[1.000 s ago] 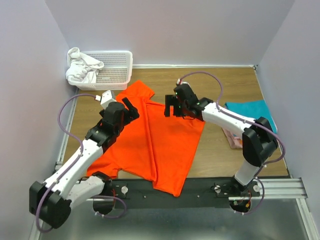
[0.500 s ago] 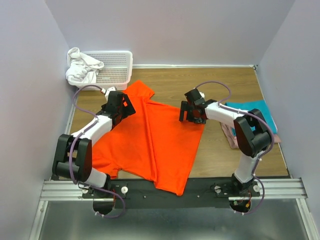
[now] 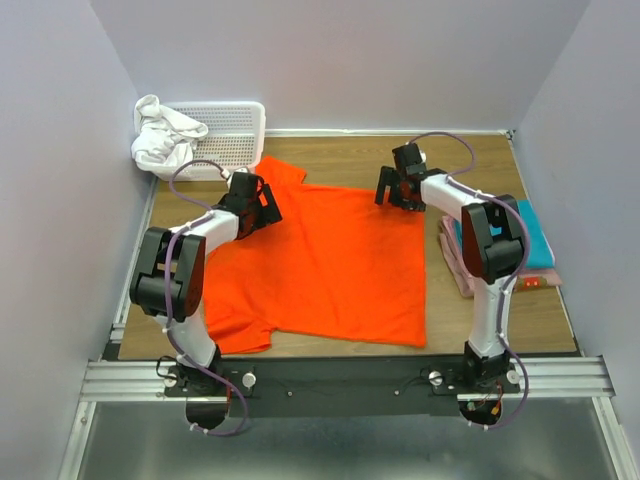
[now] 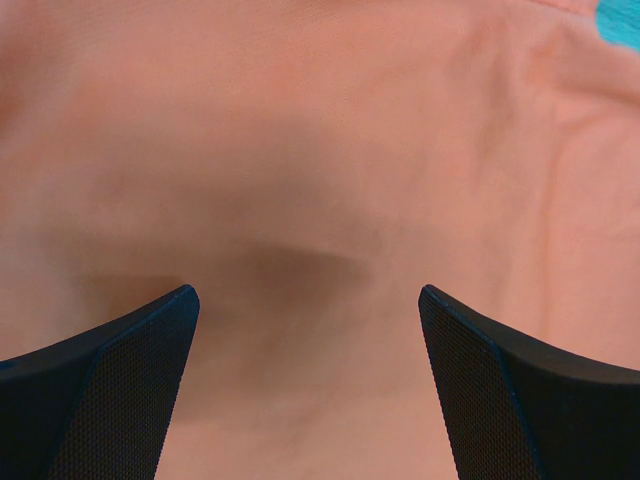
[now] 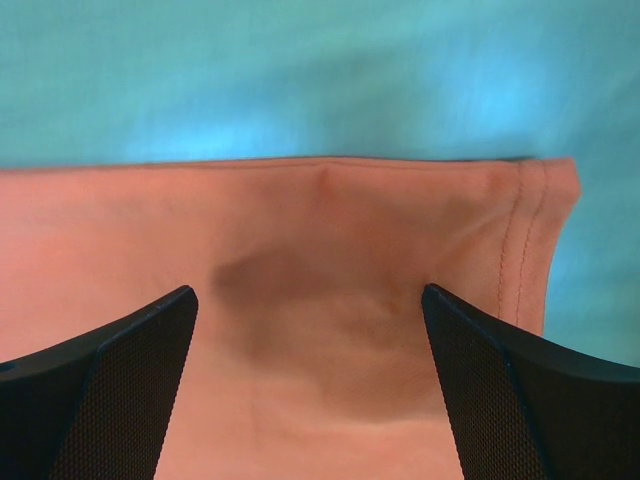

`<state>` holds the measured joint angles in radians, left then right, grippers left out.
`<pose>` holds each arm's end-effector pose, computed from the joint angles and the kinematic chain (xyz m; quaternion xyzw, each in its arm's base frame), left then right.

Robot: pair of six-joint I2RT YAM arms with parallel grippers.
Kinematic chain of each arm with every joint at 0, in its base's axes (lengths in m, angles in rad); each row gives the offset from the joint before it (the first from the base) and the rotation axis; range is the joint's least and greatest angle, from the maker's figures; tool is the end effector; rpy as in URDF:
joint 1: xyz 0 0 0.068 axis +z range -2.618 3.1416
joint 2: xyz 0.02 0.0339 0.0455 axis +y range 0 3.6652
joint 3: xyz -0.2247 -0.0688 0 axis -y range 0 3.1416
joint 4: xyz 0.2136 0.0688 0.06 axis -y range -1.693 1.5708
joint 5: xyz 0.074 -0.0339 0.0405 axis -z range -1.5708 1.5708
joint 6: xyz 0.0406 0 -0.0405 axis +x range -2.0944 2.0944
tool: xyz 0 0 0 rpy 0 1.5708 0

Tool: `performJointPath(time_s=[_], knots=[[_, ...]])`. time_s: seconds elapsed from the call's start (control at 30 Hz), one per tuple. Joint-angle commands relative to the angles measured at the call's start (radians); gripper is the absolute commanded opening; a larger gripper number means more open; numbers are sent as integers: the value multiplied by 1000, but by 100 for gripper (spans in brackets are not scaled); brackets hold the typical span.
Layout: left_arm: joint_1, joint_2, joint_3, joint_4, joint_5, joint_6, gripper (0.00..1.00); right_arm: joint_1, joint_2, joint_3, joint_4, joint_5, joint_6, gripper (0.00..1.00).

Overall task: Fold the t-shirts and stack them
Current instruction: Flatten the tshirt out

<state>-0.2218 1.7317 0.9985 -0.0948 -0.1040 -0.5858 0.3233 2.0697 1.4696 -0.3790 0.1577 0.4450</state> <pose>0.3250 -0.0690 0.1527 -0.1870 0.9118 -0.0979 0.3523 0.3825 0.1215 0.1450 0.0809 0.9504 0.0391 0.2977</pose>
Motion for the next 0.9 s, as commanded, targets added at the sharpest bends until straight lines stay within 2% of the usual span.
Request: performJointPath(time_s=[0.0, 0.33, 0.47, 0.67, 0.8, 0.87], knots=[[4, 48, 48, 17, 79, 15, 98, -68, 142, 86, -31, -55, -90, 100], [-7, 150, 150, 15, 99, 12, 98, -141, 352, 401, -34, -86, -193, 100], [-7, 196, 224, -25, 64, 18, 98, -141, 379, 443, -35, -92, -207, 100], [-7, 224, 295, -28, 26, 41, 98, -141, 328, 446, -41, -107, -192, 100], [-7, 264, 392, -61, 33, 73, 98, -141, 210, 411, -47, -142, -184, 100], [-17, 240, 390, -59, 30, 64, 98, -142, 152, 377, -47, -187, -180, 100]])
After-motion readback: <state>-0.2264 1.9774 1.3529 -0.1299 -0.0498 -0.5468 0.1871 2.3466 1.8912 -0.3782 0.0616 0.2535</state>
